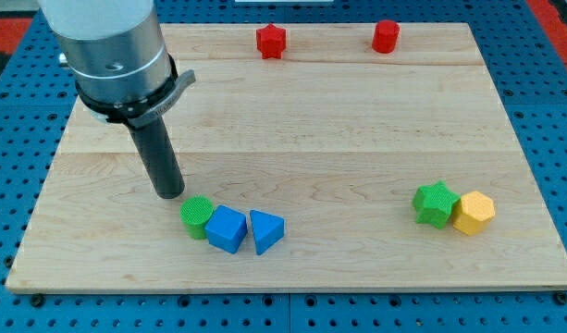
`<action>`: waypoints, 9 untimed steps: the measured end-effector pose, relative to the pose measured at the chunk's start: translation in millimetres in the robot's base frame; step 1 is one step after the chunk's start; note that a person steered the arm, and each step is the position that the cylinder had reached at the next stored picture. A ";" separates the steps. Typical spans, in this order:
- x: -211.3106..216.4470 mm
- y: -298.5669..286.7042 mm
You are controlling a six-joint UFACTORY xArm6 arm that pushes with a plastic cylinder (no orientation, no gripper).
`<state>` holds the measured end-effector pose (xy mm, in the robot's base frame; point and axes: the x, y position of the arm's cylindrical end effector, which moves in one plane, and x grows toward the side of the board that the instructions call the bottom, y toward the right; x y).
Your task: Push the green circle to the bottom right of the blue cube
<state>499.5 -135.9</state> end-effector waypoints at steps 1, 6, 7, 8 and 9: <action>-3.1 1.3; -126.2 13.2; -126.9 17.6; -128.9 22.8; -130.5 30.0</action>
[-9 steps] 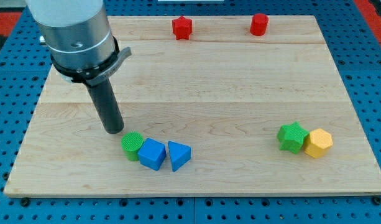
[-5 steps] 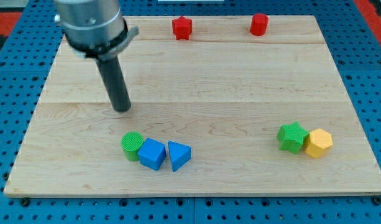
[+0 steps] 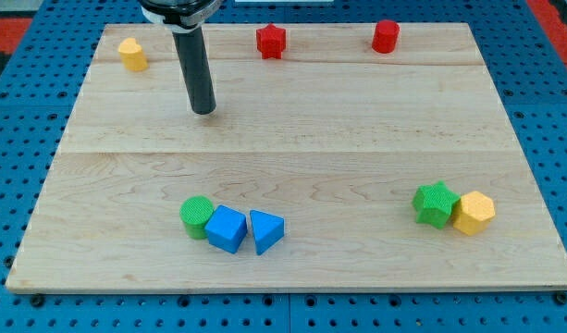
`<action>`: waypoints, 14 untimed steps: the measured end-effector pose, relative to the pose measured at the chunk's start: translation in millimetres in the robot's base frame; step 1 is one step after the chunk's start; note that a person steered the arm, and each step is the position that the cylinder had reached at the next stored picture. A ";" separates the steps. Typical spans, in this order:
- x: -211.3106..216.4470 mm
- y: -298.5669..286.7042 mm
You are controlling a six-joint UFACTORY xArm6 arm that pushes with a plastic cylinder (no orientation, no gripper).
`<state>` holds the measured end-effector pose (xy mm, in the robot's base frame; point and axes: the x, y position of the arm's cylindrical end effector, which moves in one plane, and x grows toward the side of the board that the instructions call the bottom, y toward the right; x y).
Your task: Push the green circle to the bottom right of the blue cube
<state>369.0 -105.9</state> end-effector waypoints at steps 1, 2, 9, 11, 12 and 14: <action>-1.1 9.1; -1.4 19.8; -26.9 108.5; -82.0 203.1; -88.9 204.2; -100.2 207.9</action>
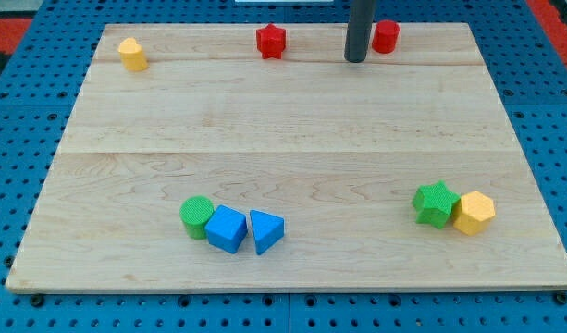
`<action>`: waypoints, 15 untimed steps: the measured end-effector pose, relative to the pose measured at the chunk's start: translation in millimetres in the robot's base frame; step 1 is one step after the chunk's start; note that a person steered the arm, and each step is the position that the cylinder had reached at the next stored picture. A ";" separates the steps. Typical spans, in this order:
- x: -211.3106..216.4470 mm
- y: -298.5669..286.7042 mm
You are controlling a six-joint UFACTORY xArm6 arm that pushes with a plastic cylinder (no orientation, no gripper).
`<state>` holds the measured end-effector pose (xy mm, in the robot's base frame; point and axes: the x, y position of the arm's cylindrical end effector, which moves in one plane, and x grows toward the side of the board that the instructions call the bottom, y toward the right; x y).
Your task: Push the green circle to the bottom right of the blue cube
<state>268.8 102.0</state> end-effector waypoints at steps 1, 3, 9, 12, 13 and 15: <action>46.1 -19.2; 201.6 -35.6; 242.8 -239.1; 193.3 -284.5; 186.2 -304.9; 193.6 -340.4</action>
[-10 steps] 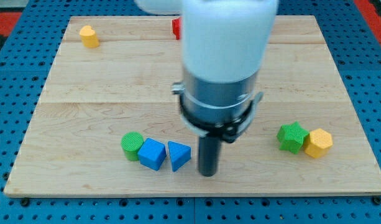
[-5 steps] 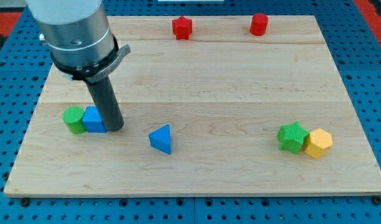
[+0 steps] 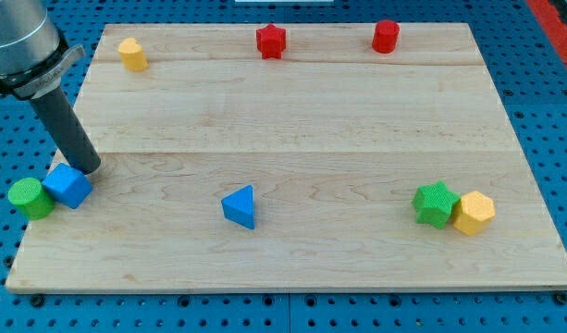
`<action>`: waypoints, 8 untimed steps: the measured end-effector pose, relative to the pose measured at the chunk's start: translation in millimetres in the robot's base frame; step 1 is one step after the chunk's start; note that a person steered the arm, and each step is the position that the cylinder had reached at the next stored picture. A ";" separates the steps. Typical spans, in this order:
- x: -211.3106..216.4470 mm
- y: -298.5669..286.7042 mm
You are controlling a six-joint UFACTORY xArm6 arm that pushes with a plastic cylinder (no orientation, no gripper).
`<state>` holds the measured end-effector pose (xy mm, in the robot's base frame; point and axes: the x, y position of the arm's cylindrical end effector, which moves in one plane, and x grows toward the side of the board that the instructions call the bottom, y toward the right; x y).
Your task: Push the green circle to the bottom right of the blue cube
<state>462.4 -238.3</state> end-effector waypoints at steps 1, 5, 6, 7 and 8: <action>-18.5 -31.1; 60.6 -66.4; 68.6 -66.4; 70.0 -66.7; 96.2 -64.1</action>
